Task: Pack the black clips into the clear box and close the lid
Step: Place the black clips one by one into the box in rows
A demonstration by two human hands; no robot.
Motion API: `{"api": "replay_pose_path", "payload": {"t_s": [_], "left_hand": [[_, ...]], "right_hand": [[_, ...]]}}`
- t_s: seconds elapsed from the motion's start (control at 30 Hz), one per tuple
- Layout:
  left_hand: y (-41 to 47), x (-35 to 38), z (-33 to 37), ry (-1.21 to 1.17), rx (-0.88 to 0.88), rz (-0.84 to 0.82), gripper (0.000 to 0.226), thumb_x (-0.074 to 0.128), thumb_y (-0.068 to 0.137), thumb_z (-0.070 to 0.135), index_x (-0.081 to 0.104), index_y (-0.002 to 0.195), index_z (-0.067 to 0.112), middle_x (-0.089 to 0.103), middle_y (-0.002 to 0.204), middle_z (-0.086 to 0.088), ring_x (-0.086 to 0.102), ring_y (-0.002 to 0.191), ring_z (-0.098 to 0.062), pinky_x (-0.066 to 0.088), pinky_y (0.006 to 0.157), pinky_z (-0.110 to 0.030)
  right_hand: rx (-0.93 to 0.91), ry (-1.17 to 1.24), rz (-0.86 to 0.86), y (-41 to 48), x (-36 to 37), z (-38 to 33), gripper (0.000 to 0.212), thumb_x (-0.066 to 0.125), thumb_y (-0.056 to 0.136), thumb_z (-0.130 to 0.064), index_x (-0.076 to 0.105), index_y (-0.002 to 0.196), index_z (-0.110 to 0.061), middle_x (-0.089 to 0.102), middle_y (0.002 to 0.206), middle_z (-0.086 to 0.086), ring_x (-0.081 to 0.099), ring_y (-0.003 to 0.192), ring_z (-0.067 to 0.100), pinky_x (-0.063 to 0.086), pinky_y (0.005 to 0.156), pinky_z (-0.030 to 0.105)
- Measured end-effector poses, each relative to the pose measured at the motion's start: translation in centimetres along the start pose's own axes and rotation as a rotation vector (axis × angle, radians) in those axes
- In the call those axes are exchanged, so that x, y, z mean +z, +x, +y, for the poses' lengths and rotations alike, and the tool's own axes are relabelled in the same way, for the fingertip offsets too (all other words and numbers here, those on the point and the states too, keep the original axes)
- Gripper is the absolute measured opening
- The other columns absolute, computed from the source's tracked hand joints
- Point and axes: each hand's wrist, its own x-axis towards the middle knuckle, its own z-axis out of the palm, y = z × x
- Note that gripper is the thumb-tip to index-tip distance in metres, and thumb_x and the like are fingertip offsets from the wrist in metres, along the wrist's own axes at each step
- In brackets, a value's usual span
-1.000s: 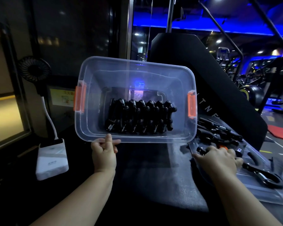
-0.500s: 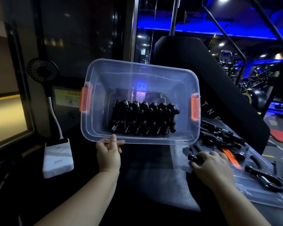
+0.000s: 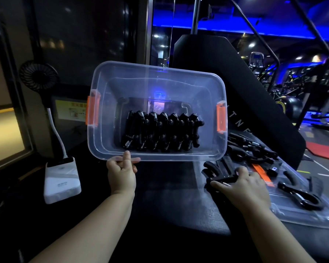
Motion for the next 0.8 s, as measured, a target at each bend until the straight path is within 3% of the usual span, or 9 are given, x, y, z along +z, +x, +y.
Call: {"api": "replay_pose_path", "payload": {"t_s": [0.1, 0.27, 0.4, 0.5, 0.57, 0.63, 0.8], "left_hand": [[-0.01, -0.02, -0.14, -0.001, 0.001, 0.006, 0.023, 0.049, 0.098, 0.031, 0.043, 0.094, 0.009, 0.071, 0.072, -0.001, 0.045, 0.043, -0.003, 0.040, 0.054, -0.023], [-0.03, -0.06, -0.17, -0.011, -0.003, 0.004, 0.019, 0.048, 0.098, 0.032, 0.039, 0.085, 0.021, 0.071, 0.074, 0.000, 0.045, 0.050, -0.011, 0.040, 0.056, -0.024], [0.09, 0.01, -0.28, -0.009, 0.003, 0.009, 0.020, 0.049, 0.098, 0.031, 0.040, 0.085, 0.018, 0.071, 0.072, 0.000, 0.045, 0.045, -0.006, 0.040, 0.054, -0.024], [0.17, 0.08, -0.40, 0.006, 0.001, 0.016, 0.020, 0.049, 0.098, 0.031, 0.040, 0.084, 0.020, 0.070, 0.071, 0.001, 0.045, 0.045, -0.006, 0.040, 0.054, -0.025], [0.22, 0.10, -0.48, 0.009, 0.004, 0.018, 0.020, 0.049, 0.098, 0.032, 0.040, 0.085, 0.019, 0.071, 0.071, 0.001, 0.045, 0.045, -0.007, 0.040, 0.054, -0.025], [0.26, 0.07, -0.53, 0.007, 0.008, 0.017, 0.020, 0.049, 0.097, 0.032, 0.040, 0.086, 0.017, 0.071, 0.070, 0.002, 0.045, 0.044, -0.006, 0.040, 0.054, -0.025], [0.21, 0.02, -0.46, 0.004, 0.004, 0.013, 0.020, 0.049, 0.097, 0.033, 0.040, 0.086, 0.019, 0.071, 0.071, 0.001, 0.046, 0.048, -0.009, 0.041, 0.055, -0.025]], "right_hand": [[-0.009, -0.033, -0.027, 0.03, -0.16, 0.13, 0.089, 0.053, 0.055, -0.089, 0.048, 0.114, -0.023, 0.060, 0.111, 0.005, 0.053, 0.109, 0.027, 0.044, 0.085, 0.036], [-0.038, 0.105, -0.003, 0.25, -0.24, 0.61, 0.073, 0.067, 0.055, -0.080, 0.059, 0.106, -0.028, 0.064, 0.106, -0.001, 0.056, 0.104, 0.022, 0.047, 0.081, 0.034], [-0.101, 0.311, 0.088, 0.11, -0.44, 0.42, 0.069, 0.080, 0.063, -0.054, 0.057, 0.121, -0.024, 0.063, 0.105, -0.002, 0.057, 0.099, 0.018, 0.045, 0.077, 0.030], [-0.140, 0.493, 0.175, -0.06, -0.46, 0.23, 0.055, 0.083, 0.070, -0.029, 0.061, 0.119, -0.020, 0.062, 0.089, -0.006, 0.058, 0.084, 0.016, 0.042, 0.074, 0.027], [-0.141, 0.586, 0.257, -0.05, -0.52, 0.32, 0.046, 0.080, 0.074, -0.018, 0.064, 0.117, -0.018, 0.062, 0.090, -0.007, 0.056, 0.081, 0.013, 0.038, 0.075, 0.022], [-0.109, 0.662, 0.301, -0.05, -0.61, 0.40, 0.043, 0.078, 0.076, -0.015, 0.064, 0.117, -0.020, 0.063, 0.094, -0.008, 0.055, 0.082, 0.010, 0.035, 0.076, 0.018], [-0.014, 0.862, 0.403, 0.04, -0.97, 0.18, 0.034, 0.072, 0.082, -0.017, 0.060, 0.113, -0.024, 0.061, 0.084, -0.005, 0.060, 0.075, 0.016, 0.041, 0.073, 0.026]]}}
